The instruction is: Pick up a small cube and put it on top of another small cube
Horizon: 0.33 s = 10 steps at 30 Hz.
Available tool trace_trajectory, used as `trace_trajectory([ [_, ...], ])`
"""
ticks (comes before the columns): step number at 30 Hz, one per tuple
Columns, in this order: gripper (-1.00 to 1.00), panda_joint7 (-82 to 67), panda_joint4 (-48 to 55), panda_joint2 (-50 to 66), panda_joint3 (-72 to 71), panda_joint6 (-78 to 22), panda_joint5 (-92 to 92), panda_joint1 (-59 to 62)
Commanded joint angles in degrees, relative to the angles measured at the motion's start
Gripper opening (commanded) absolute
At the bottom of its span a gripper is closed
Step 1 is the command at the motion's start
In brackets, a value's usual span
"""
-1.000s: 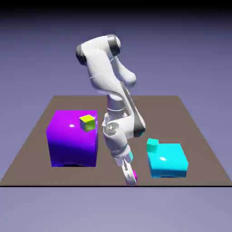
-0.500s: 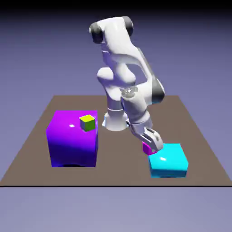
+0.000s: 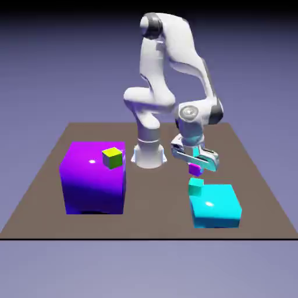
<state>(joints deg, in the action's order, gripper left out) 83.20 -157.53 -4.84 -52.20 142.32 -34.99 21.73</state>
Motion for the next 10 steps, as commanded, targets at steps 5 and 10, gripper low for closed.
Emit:
trace_trajectory([
  [5,-1.0,4.3,-1.0,10.4,4.0,10.4,6.3,-4.4],
  [10,1.0,4.5,-1.0,10.8,4.2,10.9,6.6,-4.6],
])
